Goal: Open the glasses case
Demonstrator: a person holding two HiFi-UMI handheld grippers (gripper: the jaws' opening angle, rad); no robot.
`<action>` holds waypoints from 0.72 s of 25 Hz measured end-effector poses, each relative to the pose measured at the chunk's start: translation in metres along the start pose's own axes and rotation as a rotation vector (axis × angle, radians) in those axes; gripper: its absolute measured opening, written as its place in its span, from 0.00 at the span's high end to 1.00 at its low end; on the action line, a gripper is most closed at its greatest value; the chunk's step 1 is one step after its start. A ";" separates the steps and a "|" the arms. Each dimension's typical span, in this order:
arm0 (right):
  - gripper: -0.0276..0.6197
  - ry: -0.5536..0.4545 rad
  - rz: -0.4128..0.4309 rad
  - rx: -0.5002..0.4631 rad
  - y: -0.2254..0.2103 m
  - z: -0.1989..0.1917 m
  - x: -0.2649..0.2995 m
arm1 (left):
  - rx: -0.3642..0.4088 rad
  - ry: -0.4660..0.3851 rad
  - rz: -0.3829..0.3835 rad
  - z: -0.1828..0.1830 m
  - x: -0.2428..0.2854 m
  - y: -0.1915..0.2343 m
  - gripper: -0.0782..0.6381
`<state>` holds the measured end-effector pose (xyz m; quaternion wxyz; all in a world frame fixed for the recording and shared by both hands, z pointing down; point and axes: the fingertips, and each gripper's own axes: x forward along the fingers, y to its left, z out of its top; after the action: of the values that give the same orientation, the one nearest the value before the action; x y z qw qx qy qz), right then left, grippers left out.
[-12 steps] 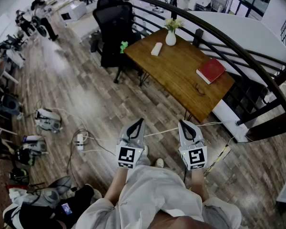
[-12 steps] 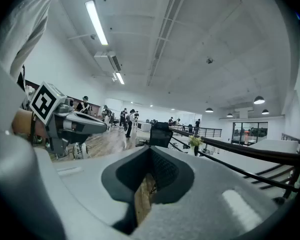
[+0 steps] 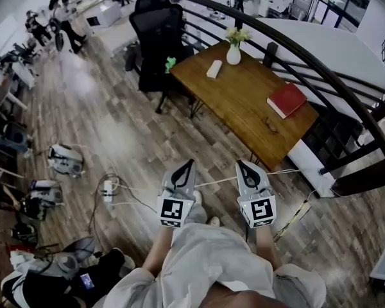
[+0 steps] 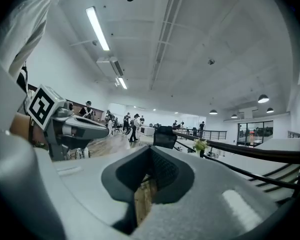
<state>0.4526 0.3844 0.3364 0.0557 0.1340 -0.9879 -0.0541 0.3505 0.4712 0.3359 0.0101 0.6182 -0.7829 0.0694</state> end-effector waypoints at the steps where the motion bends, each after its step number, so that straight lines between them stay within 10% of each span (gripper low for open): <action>1: 0.95 0.000 0.004 -0.004 -0.001 0.001 0.006 | -0.001 -0.002 0.002 0.000 0.004 0.003 0.86; 18: 0.95 0.039 -0.027 -0.028 -0.035 0.006 0.147 | -0.024 -0.029 -0.002 -0.001 0.104 0.119 0.86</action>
<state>0.3198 0.3113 0.3405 0.0761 0.1475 -0.9839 -0.0659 0.2108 0.3981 0.3356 0.0061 0.6196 -0.7832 0.0512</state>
